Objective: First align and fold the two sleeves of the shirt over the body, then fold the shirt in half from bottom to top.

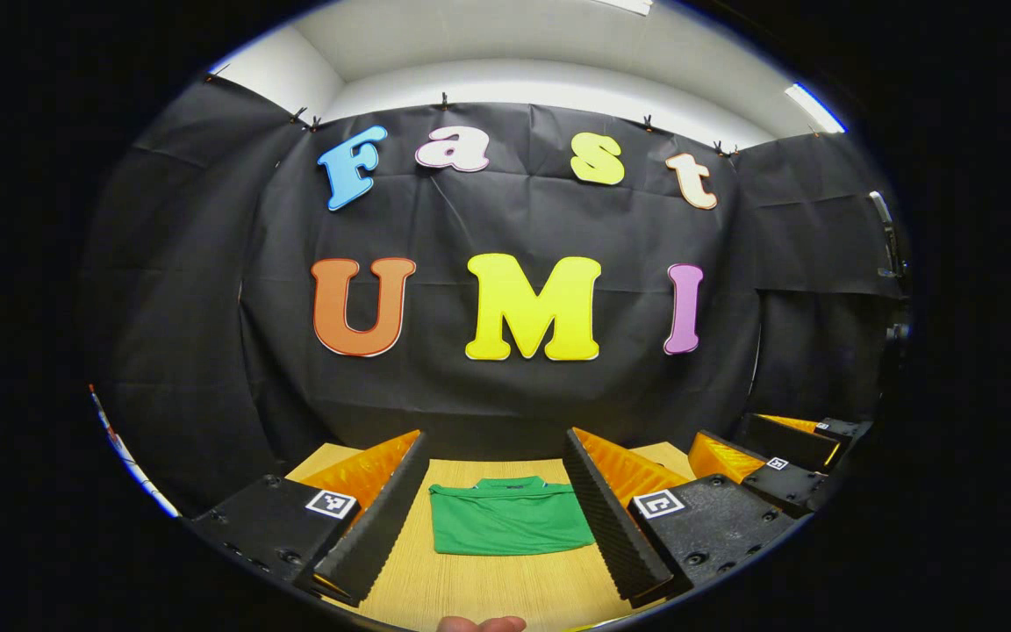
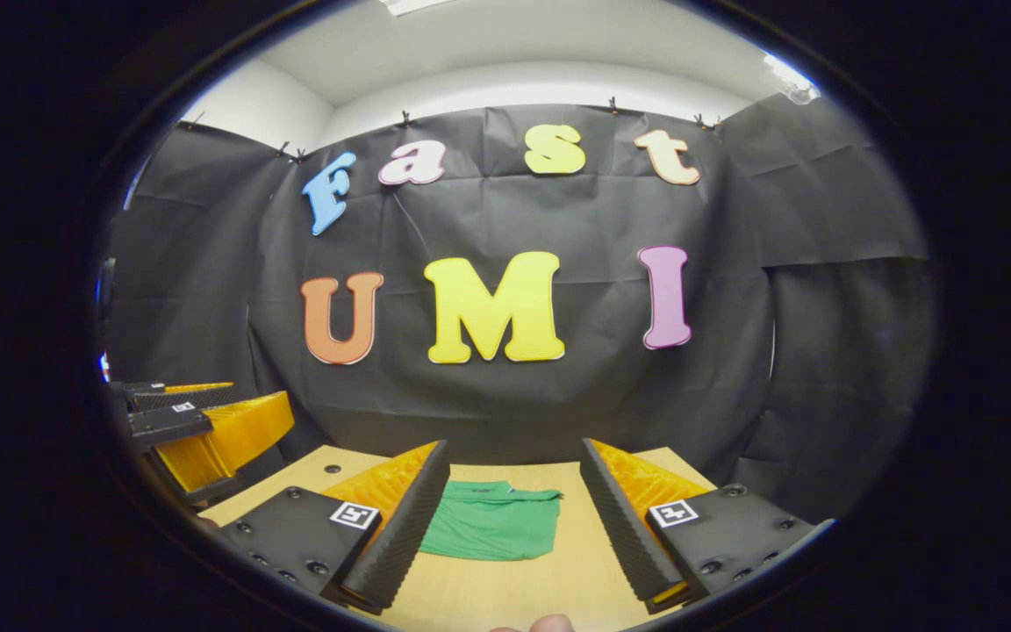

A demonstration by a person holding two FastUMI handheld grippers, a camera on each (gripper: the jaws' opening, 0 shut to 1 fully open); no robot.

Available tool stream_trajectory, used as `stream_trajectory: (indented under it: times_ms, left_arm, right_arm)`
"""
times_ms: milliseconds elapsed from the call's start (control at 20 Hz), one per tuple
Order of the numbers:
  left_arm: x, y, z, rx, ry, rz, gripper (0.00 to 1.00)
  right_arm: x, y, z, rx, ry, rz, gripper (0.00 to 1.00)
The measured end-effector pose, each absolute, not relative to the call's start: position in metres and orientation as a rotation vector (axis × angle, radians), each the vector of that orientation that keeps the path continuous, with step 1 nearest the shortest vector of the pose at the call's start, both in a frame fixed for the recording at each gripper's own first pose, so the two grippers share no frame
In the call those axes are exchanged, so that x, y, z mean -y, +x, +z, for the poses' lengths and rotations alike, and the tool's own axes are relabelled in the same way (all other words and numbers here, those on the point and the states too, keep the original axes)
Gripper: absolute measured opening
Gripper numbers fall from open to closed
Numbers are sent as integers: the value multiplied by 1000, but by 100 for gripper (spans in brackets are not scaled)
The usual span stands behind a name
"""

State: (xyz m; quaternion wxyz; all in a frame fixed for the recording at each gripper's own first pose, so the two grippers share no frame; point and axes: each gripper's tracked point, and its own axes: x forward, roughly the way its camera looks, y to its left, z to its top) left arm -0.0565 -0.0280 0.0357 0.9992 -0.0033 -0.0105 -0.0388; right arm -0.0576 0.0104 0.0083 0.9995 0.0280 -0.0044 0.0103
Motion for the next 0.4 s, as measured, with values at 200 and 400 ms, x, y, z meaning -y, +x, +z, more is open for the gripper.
stream_trajectory:
  times_ms: [200, 400]
  left_arm:
    - [24, -53, 39, 32, 2, -53, 100]
    - [23, -50, 41, 38, -8, -34, 98]
  right_arm:
    - [-12, -52, 12, 14, 58, 32, 89]
    - [-11, -47, 13, 17, 57, 40, 89]
